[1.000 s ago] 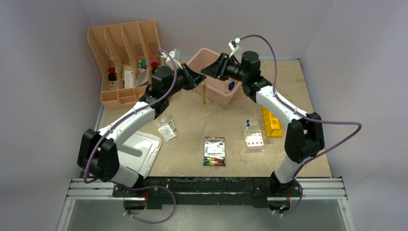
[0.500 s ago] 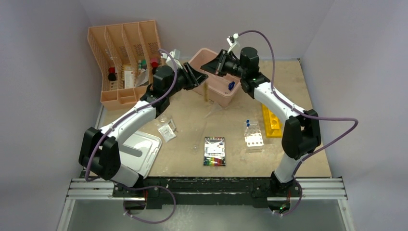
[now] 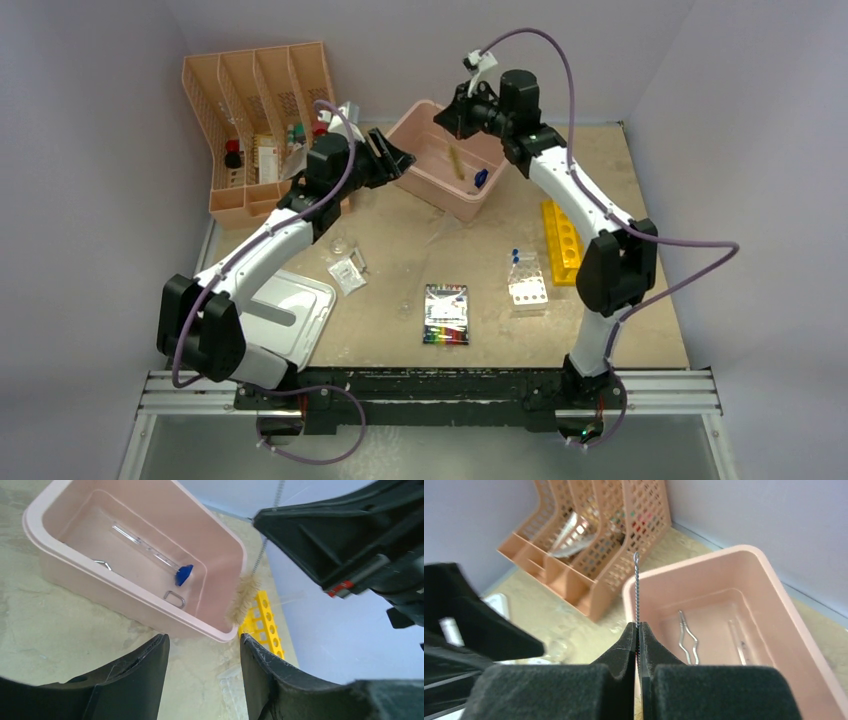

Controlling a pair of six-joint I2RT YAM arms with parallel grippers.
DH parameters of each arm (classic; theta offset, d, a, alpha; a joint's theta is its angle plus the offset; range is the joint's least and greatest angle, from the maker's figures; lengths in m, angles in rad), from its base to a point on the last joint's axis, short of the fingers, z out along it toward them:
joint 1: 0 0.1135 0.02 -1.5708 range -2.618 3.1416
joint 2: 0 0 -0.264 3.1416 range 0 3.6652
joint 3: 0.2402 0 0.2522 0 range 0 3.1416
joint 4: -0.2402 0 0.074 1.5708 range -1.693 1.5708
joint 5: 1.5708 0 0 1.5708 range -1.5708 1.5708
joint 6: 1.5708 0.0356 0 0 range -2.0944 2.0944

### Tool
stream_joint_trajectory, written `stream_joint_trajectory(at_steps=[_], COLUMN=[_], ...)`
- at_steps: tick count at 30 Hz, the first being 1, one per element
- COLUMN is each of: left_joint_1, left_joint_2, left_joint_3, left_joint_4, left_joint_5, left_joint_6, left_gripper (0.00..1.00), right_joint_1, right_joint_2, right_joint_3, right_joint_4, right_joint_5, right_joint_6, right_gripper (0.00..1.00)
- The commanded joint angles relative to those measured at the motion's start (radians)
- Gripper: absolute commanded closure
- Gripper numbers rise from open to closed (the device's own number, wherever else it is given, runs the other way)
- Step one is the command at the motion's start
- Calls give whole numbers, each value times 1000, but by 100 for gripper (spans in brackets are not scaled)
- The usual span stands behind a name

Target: Organize the chemistry lab equipment

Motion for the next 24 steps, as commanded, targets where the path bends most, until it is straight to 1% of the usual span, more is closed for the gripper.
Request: stream_joint_trajectory(at_steps=[1, 5, 10, 13, 14, 17, 21, 24], left_joint_1=[3, 3, 3, 1, 1, 1, 0, -2], left_joint_2=[-28, -8, 32, 40, 35, 15, -10, -31], left_joint_3=[21, 23, 39, 32, 22, -6, -55, -92], left_joint_4=[-27, -52, -93, -132, -135, -147, -155, -147], left_joint_5=[-47, -60, -46, -34, -26, -17, -14, -43], left_joint_6=[55, 75, 102, 133, 149, 191, 234, 256], left_gripper=[47, 47, 47, 47, 46, 45, 44, 42], right_joint_1=[-2, -3, -2, -2, -1, -2, -2, -3], right_joint_2=[121, 226, 348, 428, 450, 492, 496, 466], right_joint_3=[80, 154, 229, 307, 332, 371, 388, 379], right_joint_4=[-138, -189, -182, -199, -210, -218, -218, -211], right_joint_5=[26, -28, -78, -114, -120, -127, -121, -115], right_joint_6=[-249, -273, -241, -225, -220, -207, -169, -139], right_gripper=[100, 100, 100, 100, 98, 88, 68, 61])
